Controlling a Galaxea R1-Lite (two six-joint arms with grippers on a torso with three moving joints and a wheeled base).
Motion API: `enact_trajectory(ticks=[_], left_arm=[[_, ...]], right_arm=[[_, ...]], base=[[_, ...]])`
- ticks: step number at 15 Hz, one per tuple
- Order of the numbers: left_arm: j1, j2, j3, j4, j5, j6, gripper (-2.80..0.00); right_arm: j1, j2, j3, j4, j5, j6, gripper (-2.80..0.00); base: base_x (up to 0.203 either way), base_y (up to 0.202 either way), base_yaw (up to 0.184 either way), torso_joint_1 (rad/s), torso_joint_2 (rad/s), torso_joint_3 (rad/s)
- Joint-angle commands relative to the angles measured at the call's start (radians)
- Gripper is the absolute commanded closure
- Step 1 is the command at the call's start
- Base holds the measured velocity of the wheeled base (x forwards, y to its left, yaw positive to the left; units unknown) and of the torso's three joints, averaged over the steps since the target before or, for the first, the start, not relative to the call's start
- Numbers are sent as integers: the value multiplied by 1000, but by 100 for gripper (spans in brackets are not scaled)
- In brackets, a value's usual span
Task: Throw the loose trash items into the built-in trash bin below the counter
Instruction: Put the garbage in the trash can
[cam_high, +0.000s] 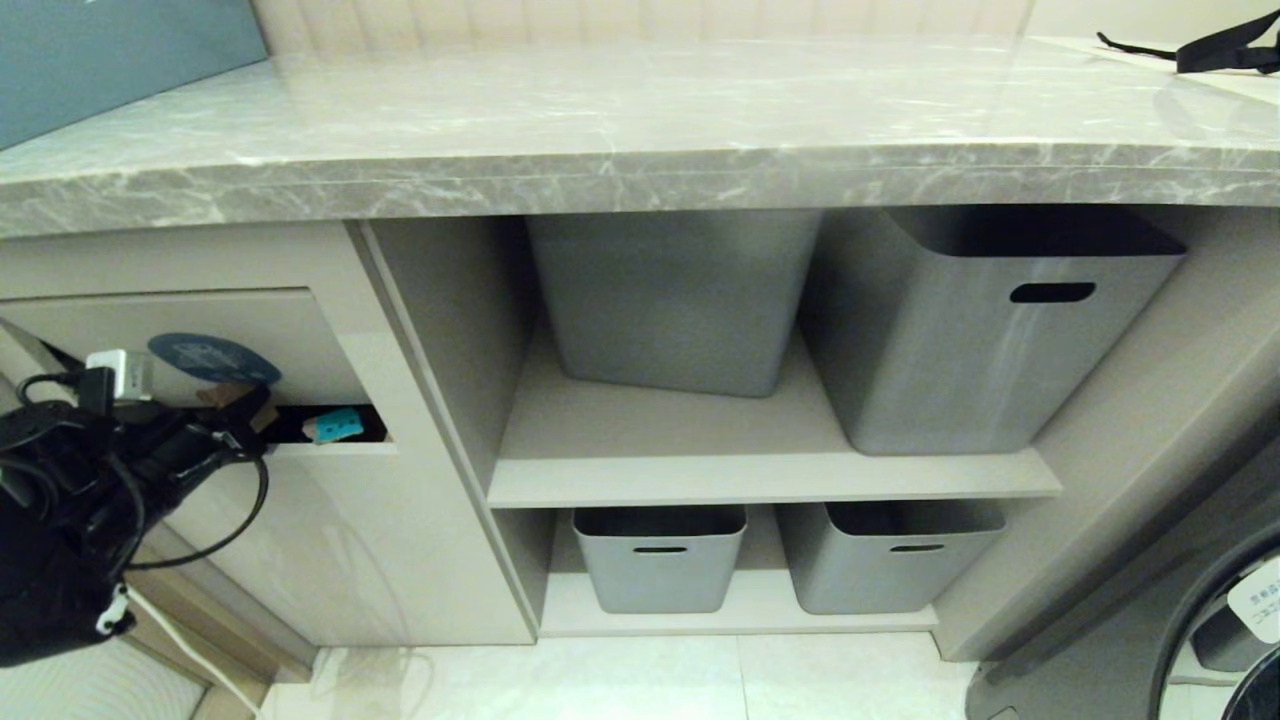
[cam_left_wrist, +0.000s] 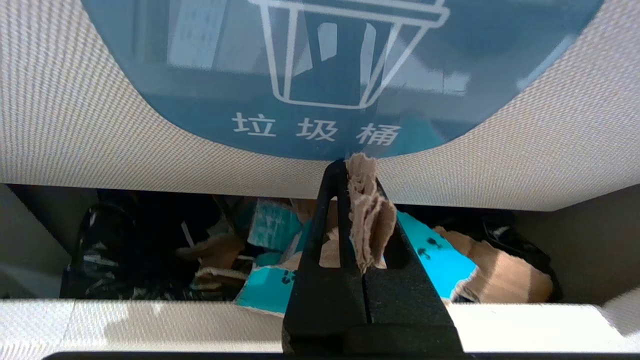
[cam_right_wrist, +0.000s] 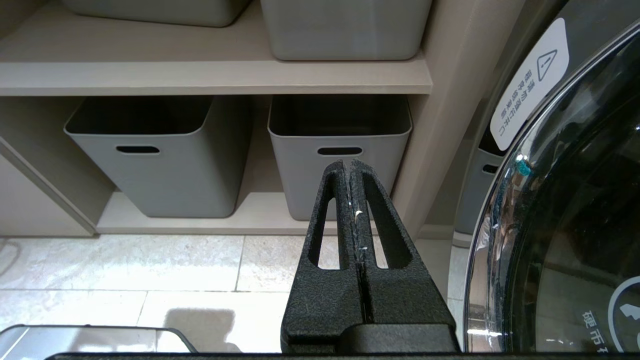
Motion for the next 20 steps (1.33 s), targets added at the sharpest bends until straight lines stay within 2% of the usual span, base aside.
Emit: enact_trajectory(ticks=[1, 2, 3, 7, 13, 16, 20], left_arm=[[2, 17, -18, -9, -2, 2, 0], [2, 20, -24, -9, -2, 4, 0], [2, 20, -31, -9, -2, 2, -280], [-2, 25, -80, -9, -1, -19, -280], [-14, 39, -93, -9, 0, -17, -280], [-33, 38, -94, -9, 38, -14, -280], [-62, 36, -91, -9, 141, 13, -280]], right_arm=[[0, 0, 0, 0, 0, 0, 0], [0, 0, 0, 0, 0, 0, 0], [0, 1, 0, 0, 0, 0, 0], [0, 0, 0, 0, 0, 0, 0], [0, 0, 0, -2, 0, 0, 0], [0, 0, 0, 0, 0, 0, 0], [0, 0, 0, 0, 0, 0, 0]], base=[[0, 0, 0, 0, 0, 0], [0, 0, 0, 0, 0, 0], [0, 0, 0, 0, 0, 0], [0, 0, 0, 0, 0, 0], [0, 0, 0, 0, 0, 0], [0, 0, 0, 0, 0, 0], [0, 0, 0, 0, 0, 0]])
